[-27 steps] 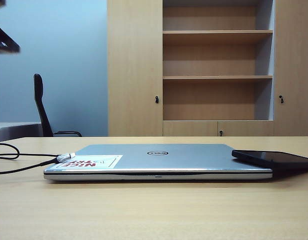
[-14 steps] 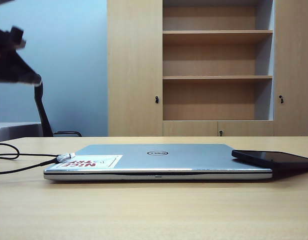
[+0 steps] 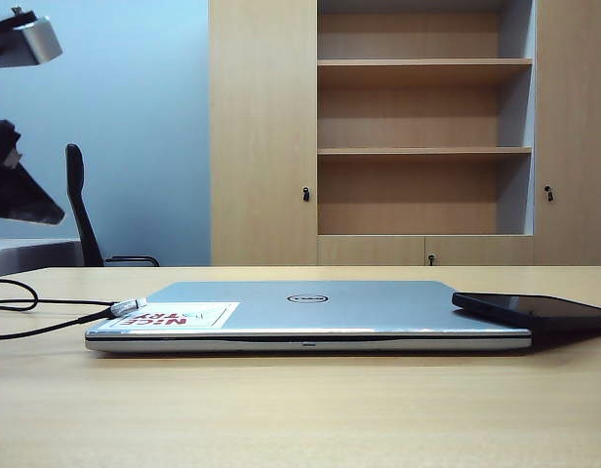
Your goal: Pick up the charging cable and the phone, plug the charging cable into the charging port on the phone, and finally place them back on the table.
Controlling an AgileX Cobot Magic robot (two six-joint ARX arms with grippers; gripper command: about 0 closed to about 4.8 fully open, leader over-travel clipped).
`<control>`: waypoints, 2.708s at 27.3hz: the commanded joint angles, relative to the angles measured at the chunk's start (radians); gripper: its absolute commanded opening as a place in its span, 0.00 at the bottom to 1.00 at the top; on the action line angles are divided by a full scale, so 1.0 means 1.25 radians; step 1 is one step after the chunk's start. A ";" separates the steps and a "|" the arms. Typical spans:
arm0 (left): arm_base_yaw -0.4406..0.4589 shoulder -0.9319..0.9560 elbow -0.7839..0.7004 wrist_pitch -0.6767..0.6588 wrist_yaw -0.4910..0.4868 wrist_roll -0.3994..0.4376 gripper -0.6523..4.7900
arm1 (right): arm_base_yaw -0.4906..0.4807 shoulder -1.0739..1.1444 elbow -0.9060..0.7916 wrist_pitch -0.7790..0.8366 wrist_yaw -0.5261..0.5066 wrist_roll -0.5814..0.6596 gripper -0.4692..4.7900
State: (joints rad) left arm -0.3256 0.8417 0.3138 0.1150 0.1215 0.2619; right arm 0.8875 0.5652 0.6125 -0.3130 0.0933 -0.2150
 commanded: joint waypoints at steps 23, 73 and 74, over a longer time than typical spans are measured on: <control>0.000 0.181 -0.001 0.118 0.002 0.212 0.80 | 0.000 -0.003 0.004 0.019 0.002 0.001 0.07; 0.043 0.290 -0.001 0.221 0.002 0.338 0.87 | -0.001 -0.003 0.004 0.022 0.002 0.001 0.07; 0.043 0.293 -0.001 0.223 0.002 0.338 0.87 | -0.001 -0.003 0.004 0.022 0.002 0.001 0.07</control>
State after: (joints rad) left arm -0.2729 1.2049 0.3111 0.3828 0.1204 0.6819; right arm 0.8867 0.5652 0.6125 -0.3115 0.0948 -0.2146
